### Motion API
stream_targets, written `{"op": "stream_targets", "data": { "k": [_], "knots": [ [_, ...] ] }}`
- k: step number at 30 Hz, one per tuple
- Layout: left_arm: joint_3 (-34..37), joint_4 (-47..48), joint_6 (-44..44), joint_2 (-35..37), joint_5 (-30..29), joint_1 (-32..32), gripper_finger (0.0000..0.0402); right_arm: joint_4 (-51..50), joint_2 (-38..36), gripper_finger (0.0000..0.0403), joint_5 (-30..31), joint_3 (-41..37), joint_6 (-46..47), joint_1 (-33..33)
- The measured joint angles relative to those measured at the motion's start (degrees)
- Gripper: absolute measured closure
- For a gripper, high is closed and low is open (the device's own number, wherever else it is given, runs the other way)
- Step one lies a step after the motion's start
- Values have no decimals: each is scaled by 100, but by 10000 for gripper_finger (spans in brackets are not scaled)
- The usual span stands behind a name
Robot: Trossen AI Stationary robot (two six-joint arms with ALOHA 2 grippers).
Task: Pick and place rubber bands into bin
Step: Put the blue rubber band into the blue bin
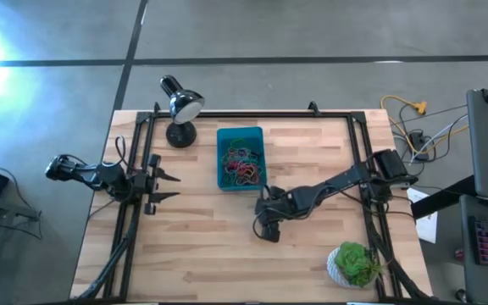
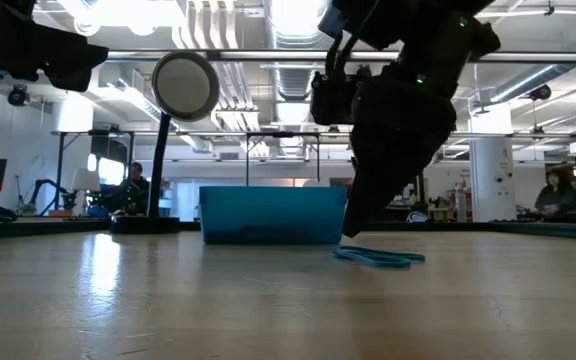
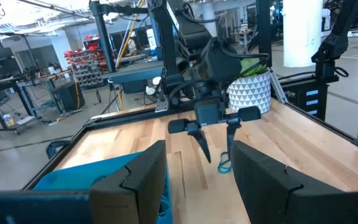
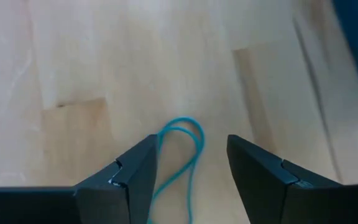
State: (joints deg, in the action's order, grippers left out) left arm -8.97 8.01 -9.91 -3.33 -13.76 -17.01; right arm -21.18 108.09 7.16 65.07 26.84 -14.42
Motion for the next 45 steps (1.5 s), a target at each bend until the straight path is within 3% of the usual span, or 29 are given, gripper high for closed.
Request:
{"op": "stream_targets", "data": {
  "k": [32, 45],
  "knots": [
    [9, -11, 4, 2, -2, 0, 235, 1134, -13, 295, 59, -754, 283, -33],
    [9, -31, 7, 4, 0, 1, 235, 1151, -10, 391, 72, -806, 260, -76]
  ]
}}
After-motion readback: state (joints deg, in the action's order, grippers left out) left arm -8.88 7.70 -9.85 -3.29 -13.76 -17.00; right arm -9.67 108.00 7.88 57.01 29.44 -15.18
